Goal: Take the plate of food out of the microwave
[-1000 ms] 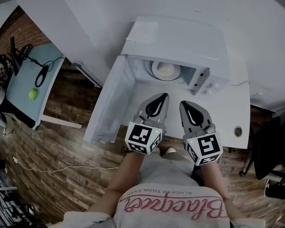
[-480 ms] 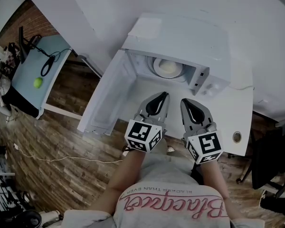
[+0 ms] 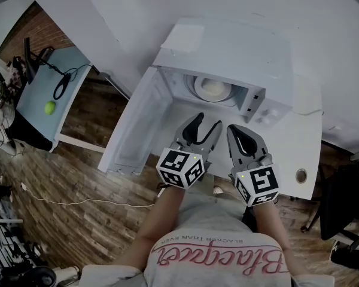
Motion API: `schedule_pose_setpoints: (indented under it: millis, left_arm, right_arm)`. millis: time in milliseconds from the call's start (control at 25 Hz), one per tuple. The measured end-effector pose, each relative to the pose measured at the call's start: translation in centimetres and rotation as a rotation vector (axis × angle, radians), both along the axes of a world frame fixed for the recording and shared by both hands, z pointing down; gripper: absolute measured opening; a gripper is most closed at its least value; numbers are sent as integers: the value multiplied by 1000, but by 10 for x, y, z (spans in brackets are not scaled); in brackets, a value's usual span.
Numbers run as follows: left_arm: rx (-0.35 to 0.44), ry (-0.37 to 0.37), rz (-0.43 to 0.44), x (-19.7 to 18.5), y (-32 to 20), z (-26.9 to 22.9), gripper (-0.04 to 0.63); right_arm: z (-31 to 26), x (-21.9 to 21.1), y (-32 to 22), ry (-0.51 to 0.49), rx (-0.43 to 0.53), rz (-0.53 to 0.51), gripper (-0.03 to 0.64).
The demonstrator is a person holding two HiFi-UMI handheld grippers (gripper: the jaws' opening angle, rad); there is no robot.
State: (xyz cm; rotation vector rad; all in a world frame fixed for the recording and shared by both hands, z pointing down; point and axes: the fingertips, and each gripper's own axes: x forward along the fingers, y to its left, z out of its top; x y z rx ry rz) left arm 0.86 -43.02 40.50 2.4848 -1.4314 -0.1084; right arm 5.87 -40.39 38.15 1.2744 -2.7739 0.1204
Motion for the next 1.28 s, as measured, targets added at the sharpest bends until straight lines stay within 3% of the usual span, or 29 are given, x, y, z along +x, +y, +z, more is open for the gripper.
schedule_pose_setpoints:
  millis: [80, 400, 600, 1080, 1280]
  left_arm:
    - [-43, 19, -4, -2, -8, 8, 250]
    - [-153, 79, 16, -7, -35, 38, 249]
    - [-228, 161, -39, -21, -55, 55, 249]
    - [-384, 274, -124, -33, -85, 94, 249]
    - [-481, 382, -172, -36, -98, 113, 249]
  right_arm:
    - [2, 0, -4, 3, -6, 7, 11]
    - [17, -7, -27, 24, -37, 21, 11]
    - [29, -11, -40, 44, -61, 17, 11]
    - [52, -19, -61, 59, -119, 11, 11]
    - [64, -22, -67, 66, -158, 6, 11]
